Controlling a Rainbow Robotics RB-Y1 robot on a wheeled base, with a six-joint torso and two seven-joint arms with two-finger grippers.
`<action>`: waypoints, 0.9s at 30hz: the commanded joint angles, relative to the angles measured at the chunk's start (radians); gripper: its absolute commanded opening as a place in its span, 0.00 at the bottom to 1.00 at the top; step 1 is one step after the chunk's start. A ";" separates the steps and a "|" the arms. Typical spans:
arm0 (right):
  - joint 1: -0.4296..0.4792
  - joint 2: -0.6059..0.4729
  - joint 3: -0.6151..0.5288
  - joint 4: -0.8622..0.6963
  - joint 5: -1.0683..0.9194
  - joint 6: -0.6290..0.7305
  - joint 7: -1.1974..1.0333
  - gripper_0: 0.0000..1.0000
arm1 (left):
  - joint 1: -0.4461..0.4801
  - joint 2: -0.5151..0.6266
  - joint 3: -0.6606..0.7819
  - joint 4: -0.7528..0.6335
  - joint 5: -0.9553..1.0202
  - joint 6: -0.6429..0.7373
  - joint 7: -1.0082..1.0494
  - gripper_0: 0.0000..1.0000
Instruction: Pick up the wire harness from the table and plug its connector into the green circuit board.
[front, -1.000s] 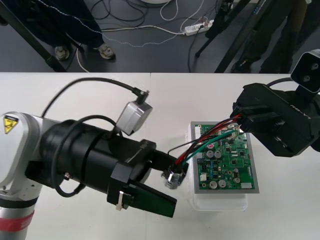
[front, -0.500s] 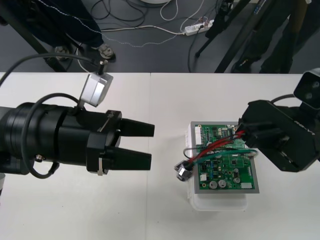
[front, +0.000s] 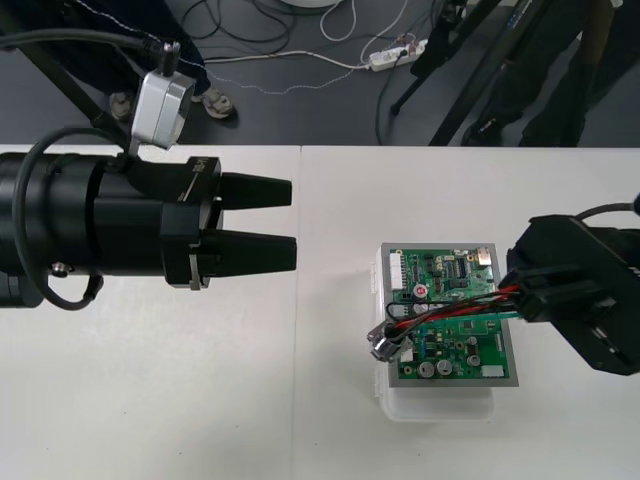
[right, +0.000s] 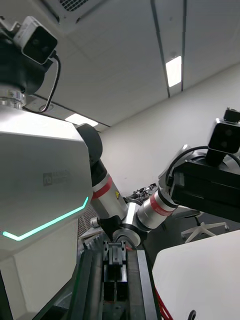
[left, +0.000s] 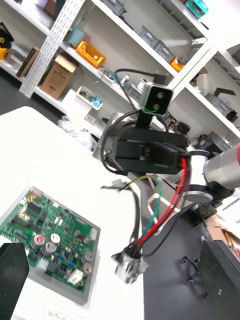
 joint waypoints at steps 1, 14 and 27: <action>0.035 -0.032 -0.086 -0.089 0.011 -0.005 0.004 0.00 | -0.073 0.057 -0.015 -0.040 0.000 0.087 -0.063 1.00; 0.035 -0.023 -0.164 -0.156 0.134 0.122 0.011 0.00 | -0.131 0.153 -0.181 -0.101 -0.061 0.312 -0.072 1.00; 0.035 0.042 -0.163 -0.222 0.263 0.240 0.007 0.00 | -0.202 0.074 -0.285 -0.110 -0.179 0.380 -0.083 1.00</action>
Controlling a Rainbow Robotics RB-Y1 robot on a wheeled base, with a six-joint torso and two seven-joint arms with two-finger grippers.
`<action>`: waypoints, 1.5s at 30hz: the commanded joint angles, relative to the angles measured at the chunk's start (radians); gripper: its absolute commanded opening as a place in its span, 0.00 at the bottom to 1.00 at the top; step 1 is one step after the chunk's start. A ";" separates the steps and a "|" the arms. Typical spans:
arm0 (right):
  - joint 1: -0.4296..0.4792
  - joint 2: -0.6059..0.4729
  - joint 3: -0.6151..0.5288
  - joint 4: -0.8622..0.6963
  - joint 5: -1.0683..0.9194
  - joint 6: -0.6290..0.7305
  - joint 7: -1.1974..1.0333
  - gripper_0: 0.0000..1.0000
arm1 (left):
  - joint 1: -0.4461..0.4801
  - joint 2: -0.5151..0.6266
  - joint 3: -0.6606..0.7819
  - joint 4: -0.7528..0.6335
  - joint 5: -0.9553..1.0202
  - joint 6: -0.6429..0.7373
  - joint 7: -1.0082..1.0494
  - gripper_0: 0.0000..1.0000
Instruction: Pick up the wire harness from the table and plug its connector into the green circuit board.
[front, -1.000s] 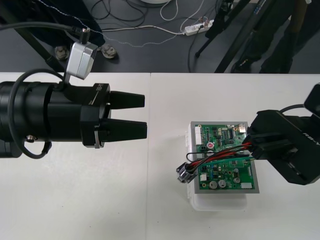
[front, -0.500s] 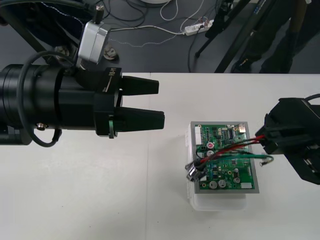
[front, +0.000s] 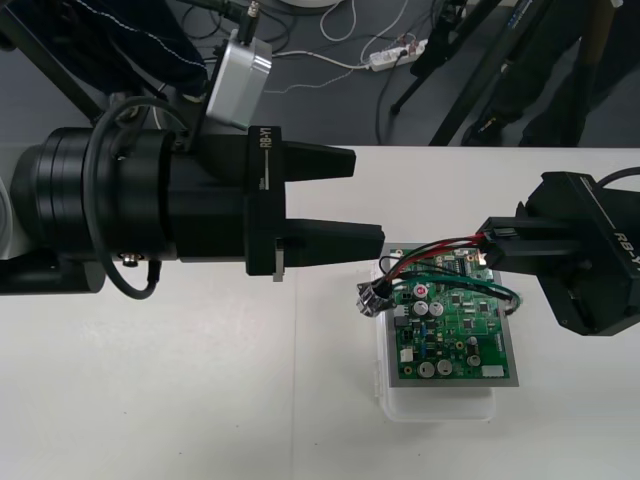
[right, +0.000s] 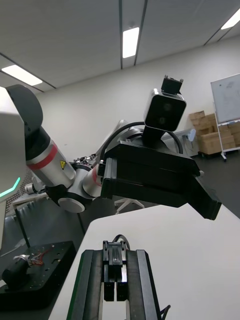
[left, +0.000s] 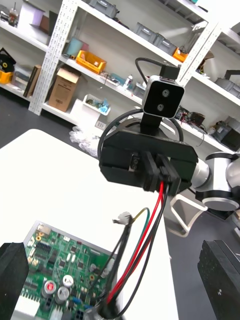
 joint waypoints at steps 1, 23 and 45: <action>0.010 0.044 -0.027 -0.069 0.060 0.040 0.007 0.00 | -0.069 -0.057 -0.055 -0.025 -0.073 0.076 -0.084 1.00; 0.010 0.084 -0.027 -0.133 0.123 0.103 0.030 0.00 | -0.083 -0.091 -0.127 -0.017 -0.047 0.081 -0.115 1.00; 0.014 0.081 -0.027 -0.107 0.113 0.040 0.071 0.00 | -0.082 -0.085 -0.132 -0.017 -0.036 0.081 -0.136 0.42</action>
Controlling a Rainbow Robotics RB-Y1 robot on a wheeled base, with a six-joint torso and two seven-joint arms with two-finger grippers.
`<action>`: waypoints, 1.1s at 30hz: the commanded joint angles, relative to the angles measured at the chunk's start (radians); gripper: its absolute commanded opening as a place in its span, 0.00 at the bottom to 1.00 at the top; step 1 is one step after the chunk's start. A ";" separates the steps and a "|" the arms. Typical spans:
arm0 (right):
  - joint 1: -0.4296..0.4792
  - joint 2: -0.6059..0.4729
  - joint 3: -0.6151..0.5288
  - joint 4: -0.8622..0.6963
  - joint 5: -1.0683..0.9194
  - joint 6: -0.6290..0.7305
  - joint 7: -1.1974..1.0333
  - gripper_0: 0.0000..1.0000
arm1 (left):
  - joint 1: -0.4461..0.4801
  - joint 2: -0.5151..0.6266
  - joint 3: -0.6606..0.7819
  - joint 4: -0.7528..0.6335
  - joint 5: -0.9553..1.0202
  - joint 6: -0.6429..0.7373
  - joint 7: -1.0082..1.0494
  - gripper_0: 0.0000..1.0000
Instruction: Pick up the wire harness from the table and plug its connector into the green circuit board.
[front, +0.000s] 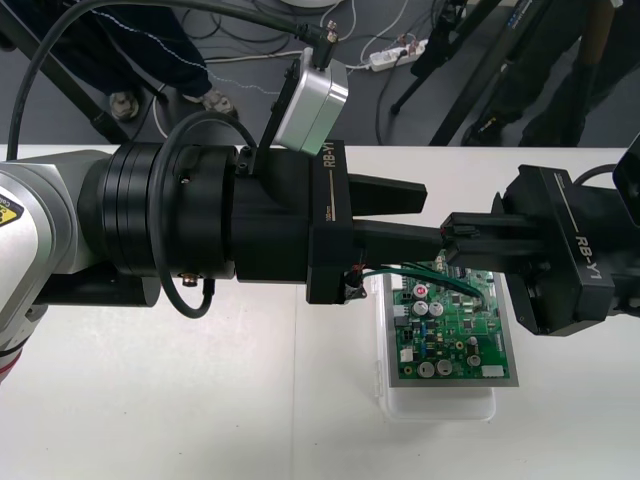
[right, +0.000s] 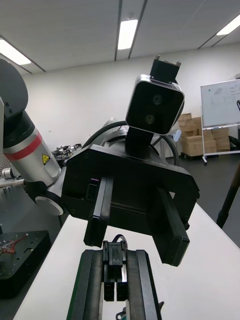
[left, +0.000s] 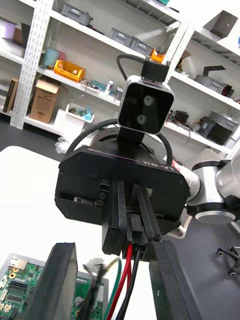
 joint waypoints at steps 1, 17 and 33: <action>0.012 0.007 -0.025 0.001 -0.021 -0.033 0.056 0.00 | -0.035 0.003 -0.020 -0.018 0.018 0.054 -0.074 0.42; 0.001 0.013 -0.025 0.013 -0.051 0.003 0.081 0.00 | -0.035 0.016 -0.035 -0.018 0.037 0.054 -0.079 0.38; 0.001 0.011 -0.021 0.009 -0.068 0.031 0.038 0.00 | -0.035 0.013 -0.037 -0.018 0.037 0.055 -0.080 0.38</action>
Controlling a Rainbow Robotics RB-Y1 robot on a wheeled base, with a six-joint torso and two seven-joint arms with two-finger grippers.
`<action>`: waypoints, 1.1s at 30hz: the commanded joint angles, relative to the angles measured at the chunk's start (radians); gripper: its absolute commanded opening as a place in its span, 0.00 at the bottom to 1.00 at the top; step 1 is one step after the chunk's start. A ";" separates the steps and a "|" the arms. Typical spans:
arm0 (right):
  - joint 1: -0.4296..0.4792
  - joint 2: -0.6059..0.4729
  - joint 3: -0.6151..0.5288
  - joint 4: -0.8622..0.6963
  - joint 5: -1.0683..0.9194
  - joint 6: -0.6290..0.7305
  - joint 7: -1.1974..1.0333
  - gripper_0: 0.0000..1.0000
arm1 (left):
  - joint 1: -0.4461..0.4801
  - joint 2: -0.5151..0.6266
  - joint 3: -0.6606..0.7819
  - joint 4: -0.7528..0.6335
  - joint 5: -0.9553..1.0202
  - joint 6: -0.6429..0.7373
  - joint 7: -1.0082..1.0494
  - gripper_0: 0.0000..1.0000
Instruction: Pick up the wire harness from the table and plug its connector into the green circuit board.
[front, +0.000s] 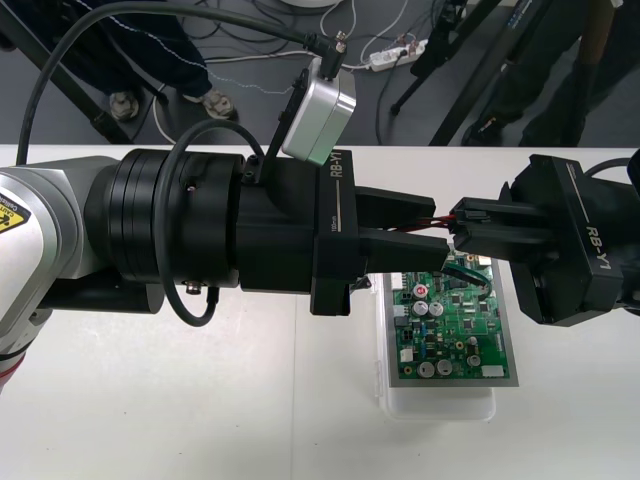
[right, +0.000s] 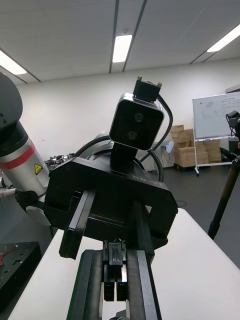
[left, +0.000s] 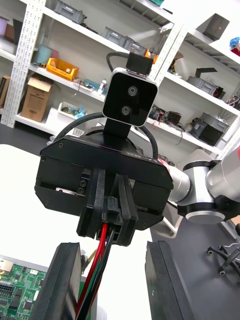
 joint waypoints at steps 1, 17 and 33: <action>0.000 0.013 -0.021 -0.016 -0.019 0.007 -0.017 0.00 | -0.035 0.011 -0.015 -0.016 0.015 0.057 -0.082 0.37; 0.000 0.013 -0.019 -0.016 -0.013 -0.001 -0.017 0.00 | -0.036 -0.001 -0.017 -0.018 -0.001 0.086 -0.105 0.38; -0.017 0.013 -0.015 -0.014 0.016 -0.001 -0.027 0.00 | -0.036 0.000 -0.023 -0.018 -0.001 0.086 -0.108 0.34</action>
